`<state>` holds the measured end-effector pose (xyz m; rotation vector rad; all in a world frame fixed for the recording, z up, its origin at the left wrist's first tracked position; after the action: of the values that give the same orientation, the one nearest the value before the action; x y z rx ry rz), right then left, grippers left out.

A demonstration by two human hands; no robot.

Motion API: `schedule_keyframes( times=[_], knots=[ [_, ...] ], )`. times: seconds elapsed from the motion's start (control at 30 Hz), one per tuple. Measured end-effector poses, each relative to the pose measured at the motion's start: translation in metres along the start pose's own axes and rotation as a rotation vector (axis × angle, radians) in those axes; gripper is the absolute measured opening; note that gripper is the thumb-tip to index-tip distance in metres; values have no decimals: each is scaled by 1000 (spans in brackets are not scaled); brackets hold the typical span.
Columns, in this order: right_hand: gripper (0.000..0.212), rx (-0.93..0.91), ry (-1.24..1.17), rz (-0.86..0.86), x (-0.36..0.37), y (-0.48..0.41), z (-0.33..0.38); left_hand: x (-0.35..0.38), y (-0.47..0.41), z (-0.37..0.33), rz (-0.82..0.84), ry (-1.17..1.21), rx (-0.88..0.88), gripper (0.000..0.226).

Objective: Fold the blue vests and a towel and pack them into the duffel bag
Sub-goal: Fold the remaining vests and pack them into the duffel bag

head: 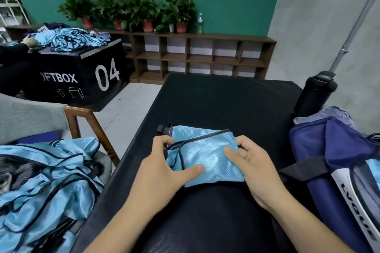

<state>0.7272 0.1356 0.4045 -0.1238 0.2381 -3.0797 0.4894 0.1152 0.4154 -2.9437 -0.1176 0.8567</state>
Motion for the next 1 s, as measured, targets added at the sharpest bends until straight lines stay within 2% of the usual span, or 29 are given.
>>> schedule_keyframes(
  times=[0.1, 0.27, 0.37, 0.47, 0.6, 0.7, 0.77, 0.87, 0.93, 1.0],
  knots=[
    [9, -18, 20, 7, 2, 2, 3, 13, 1, 0, 6, -81, 18, 90],
    [13, -48, -38, -120, -17, -3, 9, 3, -7, 7, 25, -98, -22, 72],
    [17, -58, -63, -135, -20, -4, 11, -11, -13, 19, 14, -78, -78, 44],
    [18, -43, -82, -116, -18, -4, 10, -20, -16, 20, 43, 93, -66, 9],
    [25, 37, -125, -131, -20, -4, 6, -27, -13, 4, 104, 362, 14, 13],
    [30, 99, -143, -133, -19, -4, 0, -24, -10, -7, 137, 459, 41, 20],
    [30, 122, -129, -157, -22, -5, -4, -21, -13, 1, 134, 354, 22, 22],
    [27, 212, -52, -158, -25, -6, -17, -16, -18, 32, 131, 160, -161, 18],
    [25, 277, 105, -119, -24, -7, -27, -16, -20, 46, 115, 95, -271, 7],
    [29, 314, 272, -113, -26, -7, -32, -21, -22, 46, 62, 10, -276, 8]
  ],
)
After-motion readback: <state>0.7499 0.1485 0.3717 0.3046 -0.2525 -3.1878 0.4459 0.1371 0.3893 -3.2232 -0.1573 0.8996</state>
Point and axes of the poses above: each hand's wrist, its own y-axis away from the middle knuckle, its own x-axis out of the palm, z = x × y, the point moved 8 cm from there along -y, towards the middle knuckle, and after that the axes turned 2 degrees about -y, right-handed, at the moved point
